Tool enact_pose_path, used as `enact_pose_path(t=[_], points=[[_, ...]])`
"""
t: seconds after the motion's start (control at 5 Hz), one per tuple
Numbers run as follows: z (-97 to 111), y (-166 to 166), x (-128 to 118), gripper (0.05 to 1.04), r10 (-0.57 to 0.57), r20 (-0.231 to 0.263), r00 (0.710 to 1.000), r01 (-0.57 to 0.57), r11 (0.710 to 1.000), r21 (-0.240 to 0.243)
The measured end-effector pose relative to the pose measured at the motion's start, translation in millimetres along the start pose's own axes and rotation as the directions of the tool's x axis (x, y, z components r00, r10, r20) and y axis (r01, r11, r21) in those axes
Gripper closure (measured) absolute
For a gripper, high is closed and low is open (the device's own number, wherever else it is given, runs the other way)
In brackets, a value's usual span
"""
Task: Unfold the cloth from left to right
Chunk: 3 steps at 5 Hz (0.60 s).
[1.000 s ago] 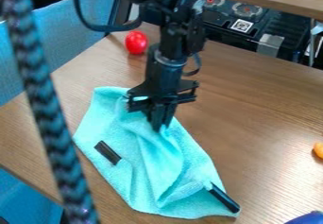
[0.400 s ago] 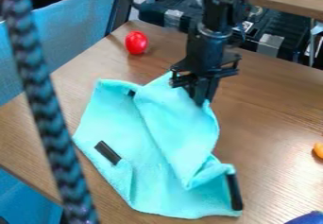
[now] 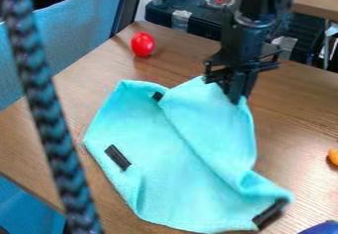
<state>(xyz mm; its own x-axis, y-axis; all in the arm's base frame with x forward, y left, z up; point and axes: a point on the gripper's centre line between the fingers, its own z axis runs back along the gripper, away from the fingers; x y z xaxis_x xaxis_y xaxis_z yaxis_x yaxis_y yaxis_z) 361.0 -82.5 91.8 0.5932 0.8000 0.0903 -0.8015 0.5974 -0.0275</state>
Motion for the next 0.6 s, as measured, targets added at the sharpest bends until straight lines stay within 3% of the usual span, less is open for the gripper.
enact_pose_path(t=[0.2, 0.6], points=[[4.0, -13.4, -0.2, 1.029, 0.009, -0.016, 1.0, -0.009, 1.0, -0.024], [1.9, -42.5, 3.5, 1.029, 0.055, -0.078, 0.995, -0.057, 0.998, -0.021]])
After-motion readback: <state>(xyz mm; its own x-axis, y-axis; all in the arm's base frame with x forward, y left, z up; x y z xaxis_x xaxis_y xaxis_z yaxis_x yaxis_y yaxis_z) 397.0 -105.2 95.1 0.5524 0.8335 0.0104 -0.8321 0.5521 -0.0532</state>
